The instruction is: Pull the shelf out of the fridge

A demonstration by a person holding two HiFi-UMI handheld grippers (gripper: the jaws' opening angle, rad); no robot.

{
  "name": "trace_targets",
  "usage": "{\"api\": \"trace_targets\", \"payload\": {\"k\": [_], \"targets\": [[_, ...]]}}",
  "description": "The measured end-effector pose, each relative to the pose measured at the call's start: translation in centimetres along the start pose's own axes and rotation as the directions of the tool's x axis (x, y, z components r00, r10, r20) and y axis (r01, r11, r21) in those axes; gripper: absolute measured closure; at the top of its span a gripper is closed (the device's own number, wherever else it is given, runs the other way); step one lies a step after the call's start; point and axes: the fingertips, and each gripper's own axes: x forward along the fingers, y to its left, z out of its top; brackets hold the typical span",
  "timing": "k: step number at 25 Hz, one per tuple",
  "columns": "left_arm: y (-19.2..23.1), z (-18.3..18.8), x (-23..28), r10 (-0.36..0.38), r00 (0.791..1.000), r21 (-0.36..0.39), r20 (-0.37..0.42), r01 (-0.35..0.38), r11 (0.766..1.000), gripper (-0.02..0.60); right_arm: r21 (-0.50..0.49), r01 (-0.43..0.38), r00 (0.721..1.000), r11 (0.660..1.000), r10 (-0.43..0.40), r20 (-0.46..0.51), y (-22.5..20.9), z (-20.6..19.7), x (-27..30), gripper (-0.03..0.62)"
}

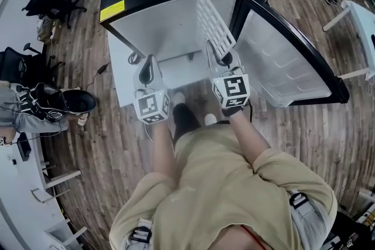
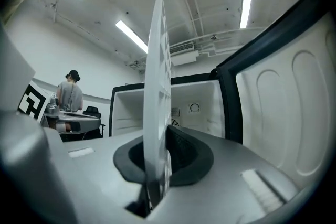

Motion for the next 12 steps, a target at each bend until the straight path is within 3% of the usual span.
{"api": "trace_targets", "payload": {"k": [12], "targets": [[0.7,0.8,-0.8,0.005,1.0,-0.003,0.017,-0.005,1.0,0.578,-0.017,0.014,0.999,1.0,-0.013,0.043,-1.9,1.4,-0.6,0.569]]}}
